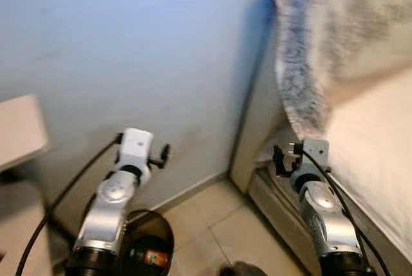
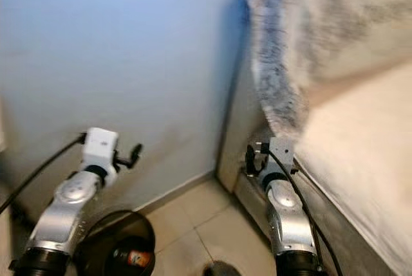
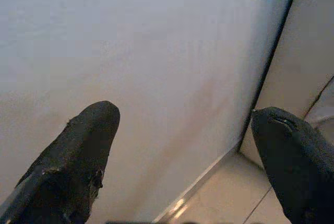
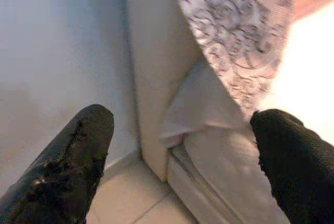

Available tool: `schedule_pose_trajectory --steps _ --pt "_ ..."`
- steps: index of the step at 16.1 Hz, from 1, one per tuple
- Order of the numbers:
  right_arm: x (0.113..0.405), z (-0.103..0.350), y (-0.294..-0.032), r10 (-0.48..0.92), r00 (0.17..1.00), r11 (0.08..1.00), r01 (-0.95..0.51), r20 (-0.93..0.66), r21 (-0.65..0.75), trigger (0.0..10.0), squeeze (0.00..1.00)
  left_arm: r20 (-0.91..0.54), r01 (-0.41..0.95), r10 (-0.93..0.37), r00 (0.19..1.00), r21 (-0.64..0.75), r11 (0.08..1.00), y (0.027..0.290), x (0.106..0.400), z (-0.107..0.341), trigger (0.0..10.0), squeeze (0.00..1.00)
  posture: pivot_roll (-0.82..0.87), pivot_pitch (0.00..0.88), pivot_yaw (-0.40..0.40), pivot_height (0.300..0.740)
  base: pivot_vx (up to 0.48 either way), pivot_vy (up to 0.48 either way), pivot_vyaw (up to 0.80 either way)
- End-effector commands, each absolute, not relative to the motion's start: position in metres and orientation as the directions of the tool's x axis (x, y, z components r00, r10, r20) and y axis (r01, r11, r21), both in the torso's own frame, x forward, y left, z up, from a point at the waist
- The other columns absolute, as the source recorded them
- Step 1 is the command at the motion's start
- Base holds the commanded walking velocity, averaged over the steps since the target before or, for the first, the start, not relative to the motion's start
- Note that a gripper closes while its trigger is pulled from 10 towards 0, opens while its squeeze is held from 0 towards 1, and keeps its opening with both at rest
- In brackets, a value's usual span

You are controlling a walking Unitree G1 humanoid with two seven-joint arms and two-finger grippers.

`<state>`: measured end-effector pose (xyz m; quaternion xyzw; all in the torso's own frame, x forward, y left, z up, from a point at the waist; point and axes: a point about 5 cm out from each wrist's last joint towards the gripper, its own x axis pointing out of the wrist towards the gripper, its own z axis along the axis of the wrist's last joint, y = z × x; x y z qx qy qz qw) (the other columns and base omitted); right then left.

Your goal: Clean up the room

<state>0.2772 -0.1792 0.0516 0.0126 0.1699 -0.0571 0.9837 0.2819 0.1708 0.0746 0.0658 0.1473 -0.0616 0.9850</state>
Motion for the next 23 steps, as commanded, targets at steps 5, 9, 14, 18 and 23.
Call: schedule_pose_trajectory --steps 5,9,14,18,23 --pt "0.2756 0.0518 -0.1882 -0.127 0.934 0.992 0.127 -0.334 -0.023 10.0 1.00 -0.262 0.130 -0.098 0.960 0.105 0.986 0.1673 0.2841 0.0745 10.0 0.04 -0.10 0.000 0.005 0.740 0.000 0.000 -0.78" --pt "0.2757 0.0513 -0.1880 -0.126 0.934 0.991 0.130 -0.336 -0.009 10.0 1.00 -0.241 0.151 -0.121 0.963 0.107 0.983 0.1654 0.2847 0.0765 10.0 0.05 -0.10 0.000 0.002 0.740 0.064 0.000 -0.78" --pt "0.2785 0.0540 -0.1873 -0.123 0.938 0.992 0.126 -0.323 -0.010 10.0 1.00 -0.242 0.190 -0.155 0.958 0.126 0.974 0.1618 0.2857 0.0767 10.0 0.06 -0.10 0.000 0.001 0.740 0.295 0.000 0.00" --pt "0.2797 0.0528 -0.1871 -0.127 0.934 0.991 0.133 -0.333 -0.005 10.0 1.00 -0.238 0.195 -0.161 0.958 0.128 0.972 0.1616 0.2872 0.0775 10.0 0.06 -0.10 0.000 0.002 0.740 0.305 0.000 -0.50" --pt "0.2803 0.0527 -0.1863 -0.129 0.934 0.991 0.137 -0.333 0.000 10.0 1.00 -0.243 0.217 -0.180 0.953 0.134 0.967 0.1604 0.2869 0.0773 10.0 0.06 -0.09 0.000 0.001 0.740 0.306 0.000 -0.78"
